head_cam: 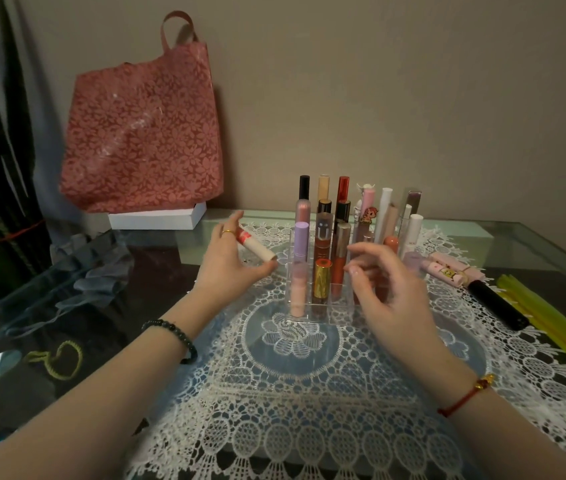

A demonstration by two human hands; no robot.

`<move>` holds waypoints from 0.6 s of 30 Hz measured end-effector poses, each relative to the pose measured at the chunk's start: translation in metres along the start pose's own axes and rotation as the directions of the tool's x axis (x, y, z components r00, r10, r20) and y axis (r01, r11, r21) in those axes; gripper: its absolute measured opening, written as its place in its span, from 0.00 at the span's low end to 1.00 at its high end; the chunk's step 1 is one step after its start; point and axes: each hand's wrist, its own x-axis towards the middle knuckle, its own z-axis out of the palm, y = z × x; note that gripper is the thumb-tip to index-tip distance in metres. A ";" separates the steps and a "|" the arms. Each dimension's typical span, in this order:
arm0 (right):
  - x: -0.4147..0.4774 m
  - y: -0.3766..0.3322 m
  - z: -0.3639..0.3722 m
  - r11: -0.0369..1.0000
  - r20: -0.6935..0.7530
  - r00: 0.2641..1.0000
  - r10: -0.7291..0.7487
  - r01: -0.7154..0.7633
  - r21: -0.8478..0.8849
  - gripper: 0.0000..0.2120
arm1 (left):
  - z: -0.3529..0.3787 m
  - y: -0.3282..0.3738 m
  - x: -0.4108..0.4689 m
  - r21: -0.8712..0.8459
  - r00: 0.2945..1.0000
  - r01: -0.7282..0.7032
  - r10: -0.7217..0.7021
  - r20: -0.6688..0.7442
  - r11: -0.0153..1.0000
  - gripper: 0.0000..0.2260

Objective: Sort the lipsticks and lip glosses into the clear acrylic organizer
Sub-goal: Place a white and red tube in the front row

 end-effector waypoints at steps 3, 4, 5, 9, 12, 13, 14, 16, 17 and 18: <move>0.001 -0.005 -0.002 1.000 -0.003 1.000 -0.016 0.016 0.008 0.11 | -0.015 0.018 -0.008 -0.107 0.987 -0.107 0.094 -0.127 0.988 0.41; 0.001 -0.007 -0.002 1.000 -0.005 1.000 -0.022 0.022 0.018 0.12 | -0.020 0.025 -0.013 -0.150 0.980 -0.147 0.123 -0.158 0.978 0.41; 0.001 -0.009 -0.003 0.999 -0.007 1.000 -0.028 0.029 0.033 0.12 | -0.023 0.033 -0.018 -0.188 0.972 -0.186 0.153 -0.177 0.964 0.40; 0.001 -0.018 -0.007 0.979 -0.006 1.000 0.001 0.000 0.203 0.13 | -0.024 0.061 -0.038 -0.250 0.945 -0.321 0.294 -0.142 0.913 0.40; 0.002 -0.023 -0.008 0.923 0.021 0.999 0.038 -0.043 0.382 0.14 | -0.015 0.073 -0.049 -0.204 0.912 -0.409 0.397 -0.099 0.889 0.41; 0.002 -0.023 -0.009 0.904 0.029 0.998 0.052 -0.059 0.424 0.15 | -0.012 0.075 -0.051 -0.180 0.900 -0.436 0.428 -0.083 0.882 0.42; 0.002 -0.024 -0.009 0.886 0.039 0.997 0.065 -0.076 0.457 0.16 | -0.010 0.076 -0.053 -0.161 0.890 -0.455 0.451 -0.064 0.876 0.43; 0.003 -0.024 -0.010 0.863 0.068 0.994 0.082 -0.105 0.493 0.18 | -0.006 0.077 -0.056 -0.140 0.873 -0.486 0.488 -0.023 0.863 0.43; 0.003 -0.024 -0.010 0.858 0.084 0.993 0.089 -0.119 0.500 0.19 | -0.005 0.077 -0.057 -0.130 0.862 -0.504 0.507 -0.010 0.854 0.42; 0.003 -0.024 -0.010 0.856 0.100 0.990 0.096 -0.133 0.500 0.19 | -0.004 0.077 -0.058 -0.120 0.852 -0.521 0.524 -0.002 0.845 0.42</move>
